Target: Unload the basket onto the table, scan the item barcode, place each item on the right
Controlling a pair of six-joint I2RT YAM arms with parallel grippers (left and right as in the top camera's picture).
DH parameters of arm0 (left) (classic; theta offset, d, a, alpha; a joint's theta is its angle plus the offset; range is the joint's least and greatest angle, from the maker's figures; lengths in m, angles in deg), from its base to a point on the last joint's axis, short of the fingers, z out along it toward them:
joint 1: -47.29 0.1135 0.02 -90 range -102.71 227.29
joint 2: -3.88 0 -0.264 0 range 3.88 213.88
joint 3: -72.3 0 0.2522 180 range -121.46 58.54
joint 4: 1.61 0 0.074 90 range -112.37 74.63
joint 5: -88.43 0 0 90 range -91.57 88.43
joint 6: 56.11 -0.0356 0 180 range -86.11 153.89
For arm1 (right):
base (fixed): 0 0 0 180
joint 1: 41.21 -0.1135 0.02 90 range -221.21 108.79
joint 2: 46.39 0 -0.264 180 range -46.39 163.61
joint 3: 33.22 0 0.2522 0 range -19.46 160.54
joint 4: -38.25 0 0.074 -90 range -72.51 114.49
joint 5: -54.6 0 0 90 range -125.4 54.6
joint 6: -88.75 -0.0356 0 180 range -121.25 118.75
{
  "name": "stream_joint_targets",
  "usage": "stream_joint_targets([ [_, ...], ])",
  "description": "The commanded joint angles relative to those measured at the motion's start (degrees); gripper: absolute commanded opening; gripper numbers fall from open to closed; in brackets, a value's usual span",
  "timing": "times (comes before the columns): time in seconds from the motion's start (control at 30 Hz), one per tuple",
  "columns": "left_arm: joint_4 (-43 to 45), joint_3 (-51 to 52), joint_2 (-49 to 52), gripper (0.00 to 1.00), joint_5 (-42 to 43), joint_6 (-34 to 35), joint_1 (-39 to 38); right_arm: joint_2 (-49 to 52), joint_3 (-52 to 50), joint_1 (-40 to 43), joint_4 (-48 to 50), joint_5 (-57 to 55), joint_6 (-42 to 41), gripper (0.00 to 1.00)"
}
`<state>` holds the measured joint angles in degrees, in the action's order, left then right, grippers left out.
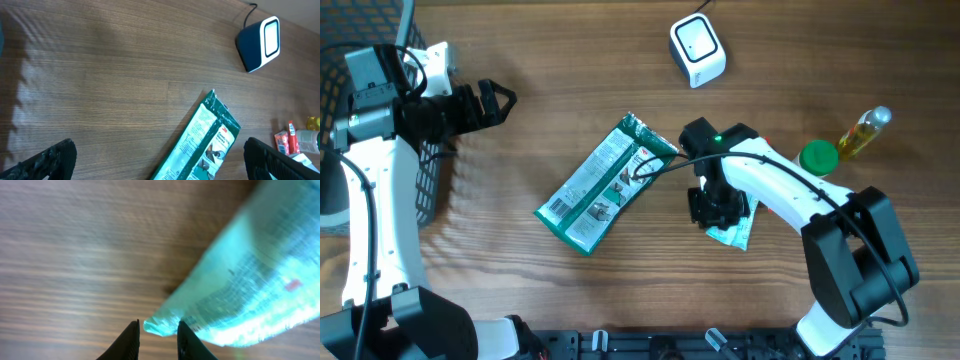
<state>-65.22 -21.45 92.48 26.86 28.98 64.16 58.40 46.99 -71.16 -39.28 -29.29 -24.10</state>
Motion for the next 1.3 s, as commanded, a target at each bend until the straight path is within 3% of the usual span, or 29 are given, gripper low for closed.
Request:
stream_joint_targets([
  [0.0,0.1,-0.3,0.3,1.00,0.5,-0.9,-0.1,0.7,-0.2,-0.2,-1.9,-1.9,2.3,0.32],
  [0.17,0.1,-0.3,0.3,1.00,0.5,-0.9,-0.1,0.7,-0.2,-0.2,-2.9,1.6,2.0,0.33],
  [0.23,0.1,-0.3,0.3,1.00,0.5,-0.9,-0.1,0.7,-0.2,-0.2,0.5,15.9,6.2,0.31],
  [0.3,0.1,-0.3,0.3,1.00,0.5,-0.9,-0.1,0.7,-0.2,-0.8,5.2,20.8,5.5,0.22],
  [0.47,0.1,-0.3,0.3,1.00,0.5,-0.9,-0.1,0.7,-0.2,-1.7,10.6,0.2,-4.6,0.15],
  [0.67,0.1,-0.3,0.3,1.00,0.5,-0.9,-0.1,0.8,-3.6,-1.7,11.2,-2.3,-4.5,0.14],
  [0.97,0.1,-0.3,0.3,1.00,0.5,-0.9,-0.1,0.7,-5.5,-1.0,4.3,-20.5,-4.1,0.17],
  [1.17,0.1,-0.3,0.3,1.00,0.5,-0.9,-0.1,0.7,-5.5,1.0,4.6,-23.5,-4.1,0.21],
  [1.27,0.1,-0.3,0.3,1.00,0.5,-0.9,-0.1,0.7,-5.5,1.1,6.7,-15.8,-4.1,0.25],
])
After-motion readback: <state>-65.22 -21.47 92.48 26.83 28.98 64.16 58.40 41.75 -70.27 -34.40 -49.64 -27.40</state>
